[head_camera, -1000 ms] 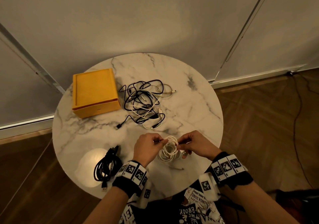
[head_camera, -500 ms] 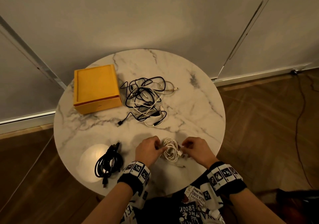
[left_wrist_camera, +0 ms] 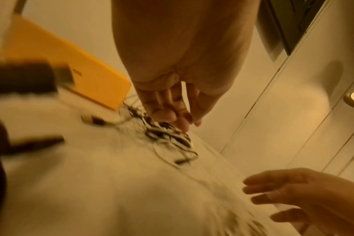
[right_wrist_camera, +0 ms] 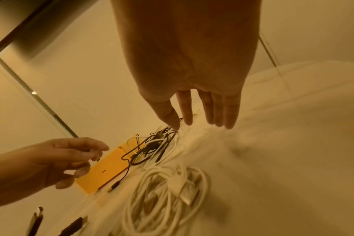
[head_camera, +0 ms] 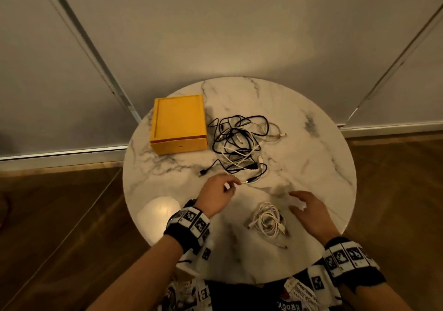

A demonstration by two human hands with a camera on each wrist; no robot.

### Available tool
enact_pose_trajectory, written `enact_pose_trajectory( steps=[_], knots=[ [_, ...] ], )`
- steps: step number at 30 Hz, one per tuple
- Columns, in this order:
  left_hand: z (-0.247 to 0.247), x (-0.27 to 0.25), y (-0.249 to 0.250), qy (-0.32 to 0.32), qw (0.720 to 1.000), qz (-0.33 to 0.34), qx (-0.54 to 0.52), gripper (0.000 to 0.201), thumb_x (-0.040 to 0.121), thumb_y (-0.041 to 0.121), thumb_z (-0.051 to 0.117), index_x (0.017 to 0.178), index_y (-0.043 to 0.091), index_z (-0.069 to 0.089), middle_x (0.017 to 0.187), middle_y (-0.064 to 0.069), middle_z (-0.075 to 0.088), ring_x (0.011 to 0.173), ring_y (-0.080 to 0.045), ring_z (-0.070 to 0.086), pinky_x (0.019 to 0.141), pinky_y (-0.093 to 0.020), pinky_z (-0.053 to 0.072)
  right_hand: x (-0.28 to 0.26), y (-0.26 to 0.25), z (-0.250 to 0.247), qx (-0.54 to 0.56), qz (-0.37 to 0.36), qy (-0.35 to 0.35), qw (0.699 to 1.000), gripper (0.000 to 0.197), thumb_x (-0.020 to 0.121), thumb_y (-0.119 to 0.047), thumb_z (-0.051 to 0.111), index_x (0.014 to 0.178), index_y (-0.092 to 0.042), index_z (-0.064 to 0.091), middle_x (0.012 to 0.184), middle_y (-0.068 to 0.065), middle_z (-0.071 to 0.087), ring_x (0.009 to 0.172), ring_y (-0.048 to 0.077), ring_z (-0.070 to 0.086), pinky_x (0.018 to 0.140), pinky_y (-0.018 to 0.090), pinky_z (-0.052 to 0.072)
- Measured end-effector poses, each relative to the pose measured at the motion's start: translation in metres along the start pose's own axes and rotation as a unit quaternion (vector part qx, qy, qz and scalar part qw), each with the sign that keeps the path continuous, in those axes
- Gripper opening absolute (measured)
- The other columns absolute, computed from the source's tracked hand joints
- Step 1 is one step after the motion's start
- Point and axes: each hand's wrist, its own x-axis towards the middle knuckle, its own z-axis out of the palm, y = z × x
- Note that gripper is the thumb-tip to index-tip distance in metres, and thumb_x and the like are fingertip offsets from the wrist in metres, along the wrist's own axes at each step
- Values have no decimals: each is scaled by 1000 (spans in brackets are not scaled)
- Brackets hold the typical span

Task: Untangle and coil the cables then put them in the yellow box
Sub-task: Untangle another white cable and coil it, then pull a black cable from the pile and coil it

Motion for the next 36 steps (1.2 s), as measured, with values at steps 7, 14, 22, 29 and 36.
enact_pose_trajectory(
  steps=[7, 14, 22, 29, 36],
  knots=[
    [-52, 45, -24, -103, 960, -9, 259, 68, 81, 7, 58, 142, 30, 40, 149, -5, 33, 122, -29, 50, 91, -42, 50, 15, -2, -4, -192, -2, -127, 973, 56, 95, -16, 51, 147, -11, 33, 153, 9, 36, 137, 22, 39, 109, 24, 26],
    [-37, 60, -31, -177, 906, 33, 384, 13, 87, 30, 59, 98, 24, 65, 124, 1, 54, 116, -24, 49, 87, -38, 46, 16, 3, -1, -202, 35, -110, 972, 51, 92, -21, 54, 141, -11, 46, 152, 6, 40, 132, 23, 45, 108, 27, 33],
    [-40, 54, -24, -172, 956, 19, 236, 12, 86, 36, 66, 88, 25, 71, 90, 2, 70, 83, -15, 63, 74, -31, 50, 18, -3, 2, -207, 79, -78, 972, 45, 85, -28, 57, 128, -16, 56, 126, 5, 64, 114, 24, 60, 92, 31, 49],
    [-87, 53, 78, -11, 994, 35, -107, 17, 94, 15, 60, 91, 4, 73, 54, 23, 62, 49, 11, 51, 51, -7, 35, 35, -49, -18, -96, 70, -73, 990, 46, 85, -23, 63, 130, -13, 55, 123, 14, 64, 113, 28, 60, 88, 28, 45],
    [-135, 50, 150, -15, 967, 90, -239, 16, 95, 15, 58, 91, 5, 70, 44, 13, 37, 46, -8, 22, 48, -25, 14, 53, -159, -63, 46, -165, 64, 983, 60, 85, -16, 66, 141, -22, 45, 129, -1, 50, 70, 12, 62, 75, 20, 40]
  ],
)
